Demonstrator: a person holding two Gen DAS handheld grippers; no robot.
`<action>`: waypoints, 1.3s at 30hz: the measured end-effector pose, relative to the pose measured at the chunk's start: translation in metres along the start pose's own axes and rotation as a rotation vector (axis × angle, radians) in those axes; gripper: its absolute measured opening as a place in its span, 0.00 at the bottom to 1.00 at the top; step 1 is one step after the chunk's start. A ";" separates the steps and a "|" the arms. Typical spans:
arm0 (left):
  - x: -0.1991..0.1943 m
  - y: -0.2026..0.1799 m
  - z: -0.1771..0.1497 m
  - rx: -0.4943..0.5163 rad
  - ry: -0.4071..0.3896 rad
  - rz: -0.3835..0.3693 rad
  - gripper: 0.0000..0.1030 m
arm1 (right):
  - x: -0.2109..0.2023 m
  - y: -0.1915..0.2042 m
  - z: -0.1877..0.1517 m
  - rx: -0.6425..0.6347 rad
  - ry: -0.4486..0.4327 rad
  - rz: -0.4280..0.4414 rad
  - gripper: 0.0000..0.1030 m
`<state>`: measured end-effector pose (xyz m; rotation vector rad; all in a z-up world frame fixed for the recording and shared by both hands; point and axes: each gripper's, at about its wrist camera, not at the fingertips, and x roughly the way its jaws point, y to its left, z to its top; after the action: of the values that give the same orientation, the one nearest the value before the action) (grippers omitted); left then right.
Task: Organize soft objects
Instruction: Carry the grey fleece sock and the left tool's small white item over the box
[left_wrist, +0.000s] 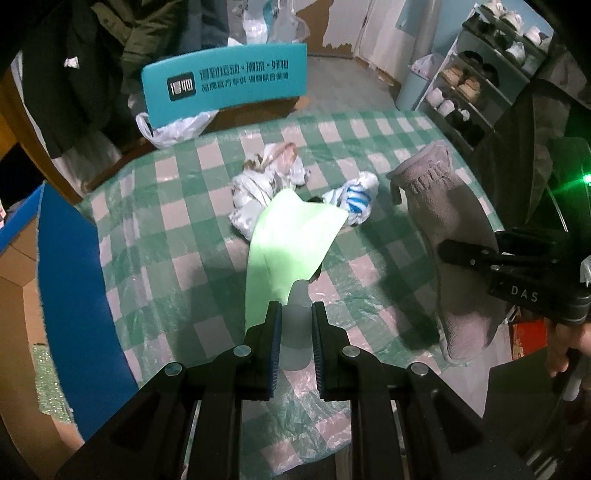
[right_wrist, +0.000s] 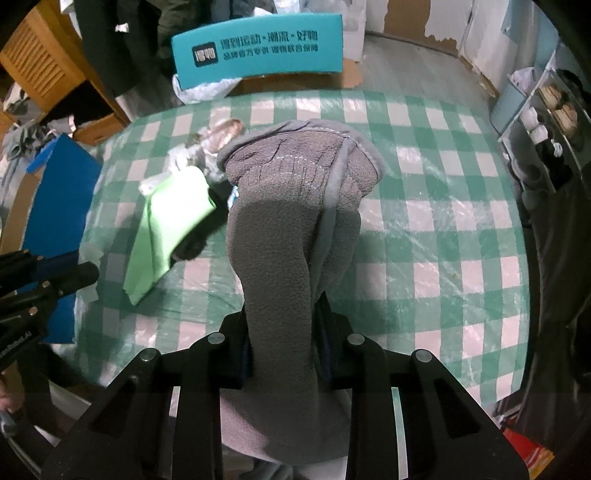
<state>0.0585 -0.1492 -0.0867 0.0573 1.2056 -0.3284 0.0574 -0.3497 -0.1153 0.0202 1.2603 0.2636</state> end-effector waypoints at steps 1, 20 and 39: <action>-0.003 0.000 0.001 0.002 -0.008 0.003 0.15 | -0.003 0.002 0.001 -0.004 -0.005 0.000 0.25; -0.050 0.023 -0.007 -0.005 -0.102 0.085 0.15 | -0.045 0.054 0.020 -0.112 -0.107 0.012 0.25; -0.085 0.059 -0.021 -0.044 -0.161 0.139 0.15 | -0.067 0.119 0.037 -0.215 -0.152 0.055 0.25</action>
<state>0.0293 -0.0697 -0.0233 0.0748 1.0433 -0.1816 0.0518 -0.2432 -0.0220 -0.1076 1.0765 0.4363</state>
